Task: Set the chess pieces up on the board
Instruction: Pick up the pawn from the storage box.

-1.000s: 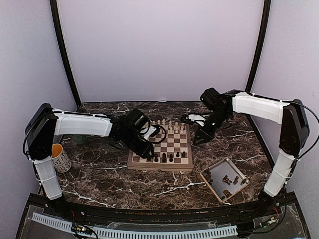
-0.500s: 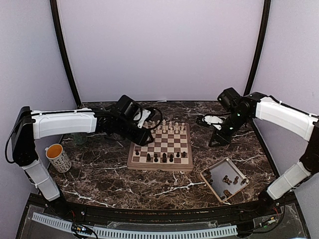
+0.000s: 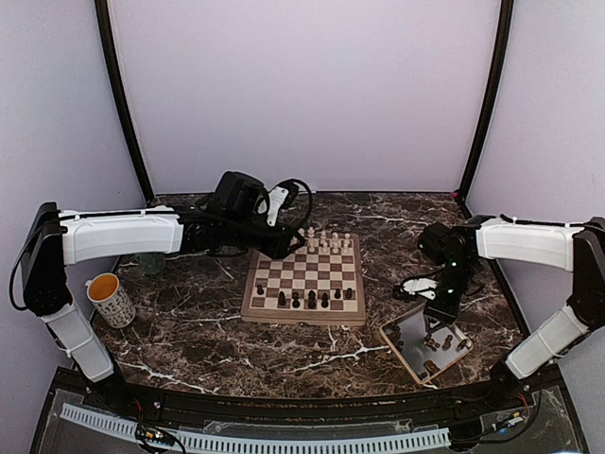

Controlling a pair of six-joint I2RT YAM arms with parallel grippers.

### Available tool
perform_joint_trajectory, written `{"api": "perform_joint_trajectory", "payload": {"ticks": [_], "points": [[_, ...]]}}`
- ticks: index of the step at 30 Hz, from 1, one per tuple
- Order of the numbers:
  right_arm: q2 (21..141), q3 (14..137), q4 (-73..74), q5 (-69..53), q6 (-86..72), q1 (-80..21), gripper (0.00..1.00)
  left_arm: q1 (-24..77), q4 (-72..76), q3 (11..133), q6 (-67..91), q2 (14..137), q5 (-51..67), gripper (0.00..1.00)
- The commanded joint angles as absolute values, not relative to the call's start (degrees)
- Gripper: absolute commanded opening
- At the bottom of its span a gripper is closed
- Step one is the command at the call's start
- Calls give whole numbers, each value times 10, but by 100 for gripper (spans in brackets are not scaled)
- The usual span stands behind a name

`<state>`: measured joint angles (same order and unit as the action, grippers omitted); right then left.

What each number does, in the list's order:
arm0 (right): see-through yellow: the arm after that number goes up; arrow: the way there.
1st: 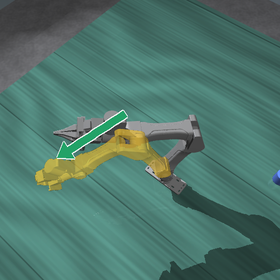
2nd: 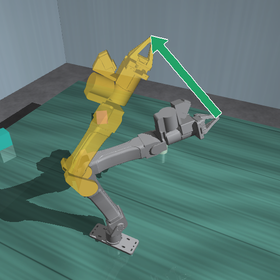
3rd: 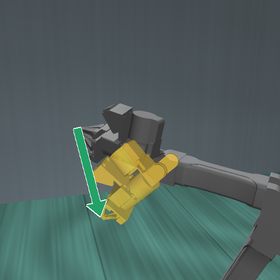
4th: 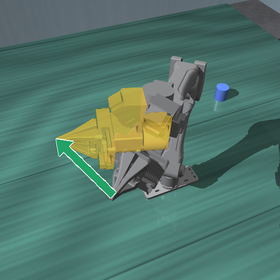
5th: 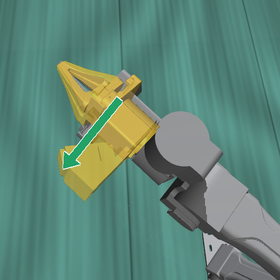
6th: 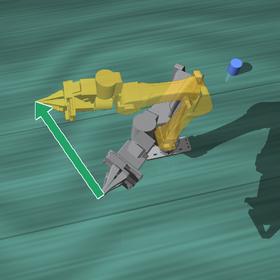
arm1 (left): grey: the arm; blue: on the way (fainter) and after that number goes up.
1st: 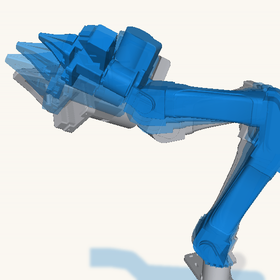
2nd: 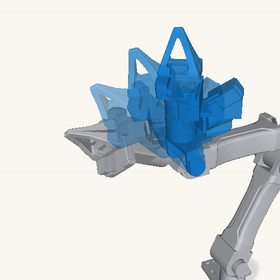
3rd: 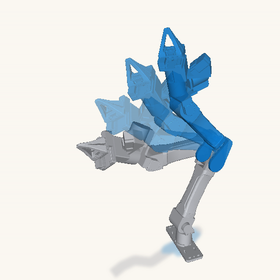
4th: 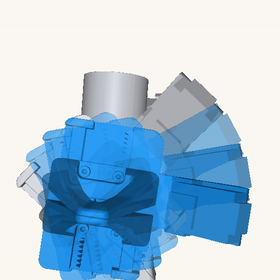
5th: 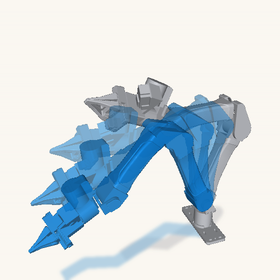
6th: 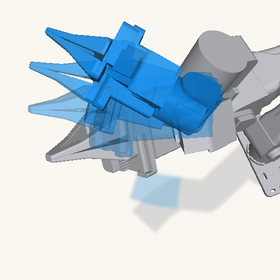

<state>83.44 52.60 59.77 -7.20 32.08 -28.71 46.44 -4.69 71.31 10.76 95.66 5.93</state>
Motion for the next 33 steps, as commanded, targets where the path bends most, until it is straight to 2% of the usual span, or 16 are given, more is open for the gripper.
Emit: {"api": "perform_joint_trajectory", "payload": {"ticks": [1, 10, 20, 33], "points": [[855, 515, 592, -70, 323, -285, 31, 467, -41, 719, 96, 953, 73, 38], [892, 519, 599, -91, 335, -285, 30, 467, -27, 691, 106, 940, 70, 39], [900, 536, 593, -105, 321, -285, 7, 467, -25, 693, 109, 947, 85, 39], [884, 638, 646, -145, 323, -285, 6, 467, -15, 678, 115, 947, 99, 39]]}}
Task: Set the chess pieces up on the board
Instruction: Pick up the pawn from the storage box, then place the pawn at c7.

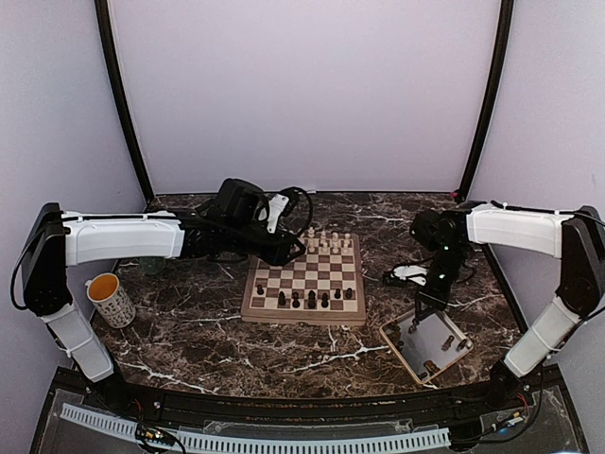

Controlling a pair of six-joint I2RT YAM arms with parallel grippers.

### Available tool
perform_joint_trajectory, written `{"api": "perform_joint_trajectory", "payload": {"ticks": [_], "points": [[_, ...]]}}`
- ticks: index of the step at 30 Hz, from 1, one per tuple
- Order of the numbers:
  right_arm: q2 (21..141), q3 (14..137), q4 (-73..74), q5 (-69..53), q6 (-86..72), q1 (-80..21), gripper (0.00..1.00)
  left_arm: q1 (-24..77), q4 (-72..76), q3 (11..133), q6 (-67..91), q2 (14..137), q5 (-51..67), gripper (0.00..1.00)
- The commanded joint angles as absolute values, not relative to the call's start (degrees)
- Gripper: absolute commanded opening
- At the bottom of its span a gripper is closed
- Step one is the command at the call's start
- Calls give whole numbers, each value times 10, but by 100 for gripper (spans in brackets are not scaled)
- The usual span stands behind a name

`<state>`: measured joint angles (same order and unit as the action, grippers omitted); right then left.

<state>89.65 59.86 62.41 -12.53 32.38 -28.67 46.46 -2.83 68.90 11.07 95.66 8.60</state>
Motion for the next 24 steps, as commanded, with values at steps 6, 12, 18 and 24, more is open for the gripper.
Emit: {"api": "perform_joint_trajectory", "payload": {"ticks": [6, 12, 18, 24], "points": [[902, 697, 664, -175, 334, -285, 6, 467, -20, 665, 112, 932, 83, 39], [931, 766, 649, -163, 324, -290, 7, 467, -18, 642, 118, 916, 68, 39], [1006, 888, 634, -67, 307, -332, 8, 467, -2, 607, 135, 885, 16, 38], [1109, 1024, 650, -88, 309, -372, 9, 464, 0, 577, 138, 843, -43, 39]]}}
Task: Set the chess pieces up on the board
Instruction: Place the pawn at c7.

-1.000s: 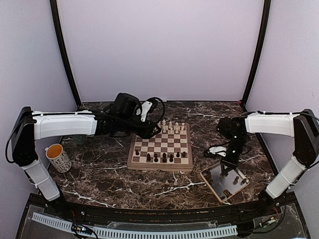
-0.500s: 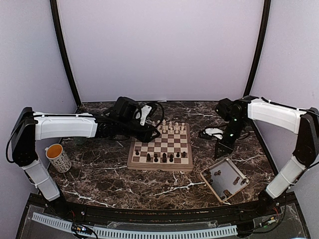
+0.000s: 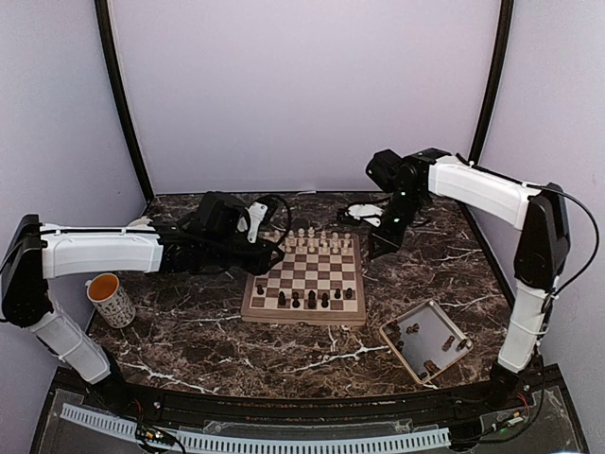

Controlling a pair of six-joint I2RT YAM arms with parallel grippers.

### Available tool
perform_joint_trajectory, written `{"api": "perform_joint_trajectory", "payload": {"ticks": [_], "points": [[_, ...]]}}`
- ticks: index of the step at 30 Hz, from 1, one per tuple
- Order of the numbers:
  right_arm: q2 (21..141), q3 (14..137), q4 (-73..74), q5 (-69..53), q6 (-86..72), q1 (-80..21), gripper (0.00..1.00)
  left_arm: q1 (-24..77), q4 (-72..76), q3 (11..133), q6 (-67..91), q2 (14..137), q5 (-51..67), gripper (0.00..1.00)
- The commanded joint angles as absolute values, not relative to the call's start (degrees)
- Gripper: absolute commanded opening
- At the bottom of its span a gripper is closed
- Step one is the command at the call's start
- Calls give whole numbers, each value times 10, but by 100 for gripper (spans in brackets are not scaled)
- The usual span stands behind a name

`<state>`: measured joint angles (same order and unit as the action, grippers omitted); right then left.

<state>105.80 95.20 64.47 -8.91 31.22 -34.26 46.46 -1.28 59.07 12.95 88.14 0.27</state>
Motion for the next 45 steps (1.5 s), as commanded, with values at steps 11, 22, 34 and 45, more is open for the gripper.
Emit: {"api": "perform_joint_trajectory", "payload": {"ticks": [11, 22, 34, 45], "points": [[1285, 1207, 698, -90, 335, -456, 11, 464, 4, 541, 130, 792, -78, 39], [1314, 1188, 708, -86, 339, -491, 12, 464, 6, 526, 126, 789, -82, 39], [1300, 1152, 702, -48, 334, -494, 12, 464, 12, 527, 128, 799, -71, 40], [1313, 1173, 711, -74, 334, -493, 22, 464, 12, 523, 132, 798, -67, 40]]}}
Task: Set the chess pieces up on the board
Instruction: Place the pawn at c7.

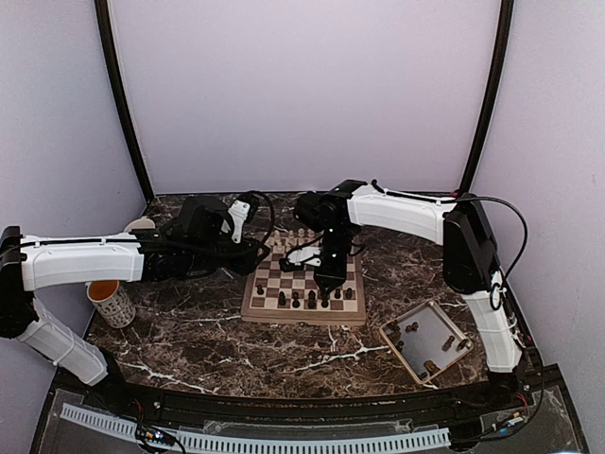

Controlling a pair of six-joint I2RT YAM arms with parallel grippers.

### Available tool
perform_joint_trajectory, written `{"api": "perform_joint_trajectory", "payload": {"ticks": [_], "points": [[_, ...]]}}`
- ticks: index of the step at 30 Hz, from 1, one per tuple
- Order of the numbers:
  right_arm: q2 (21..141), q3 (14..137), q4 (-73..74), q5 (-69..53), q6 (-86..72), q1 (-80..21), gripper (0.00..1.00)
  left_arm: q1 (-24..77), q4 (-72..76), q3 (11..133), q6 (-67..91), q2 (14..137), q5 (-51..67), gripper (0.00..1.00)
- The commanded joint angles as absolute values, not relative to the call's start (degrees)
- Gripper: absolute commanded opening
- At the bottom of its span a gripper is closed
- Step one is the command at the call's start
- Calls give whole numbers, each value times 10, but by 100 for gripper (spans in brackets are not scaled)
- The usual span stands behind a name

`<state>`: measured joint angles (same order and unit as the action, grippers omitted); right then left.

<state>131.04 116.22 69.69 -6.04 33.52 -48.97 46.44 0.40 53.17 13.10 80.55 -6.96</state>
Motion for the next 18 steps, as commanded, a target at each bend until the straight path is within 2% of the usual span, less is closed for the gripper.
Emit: {"api": "perform_joint_trajectory", "payload": {"ticks": [1, 10, 18], "points": [[1312, 1173, 712, -76, 334, -493, 22, 464, 11, 523, 131, 798, -68, 40], [1307, 1169, 713, -78, 333, -493, 20, 464, 14, 525, 130, 805, -64, 40], [1296, 1177, 708, -61, 330, -488, 24, 464, 14, 526, 131, 806, -60, 40]]}}
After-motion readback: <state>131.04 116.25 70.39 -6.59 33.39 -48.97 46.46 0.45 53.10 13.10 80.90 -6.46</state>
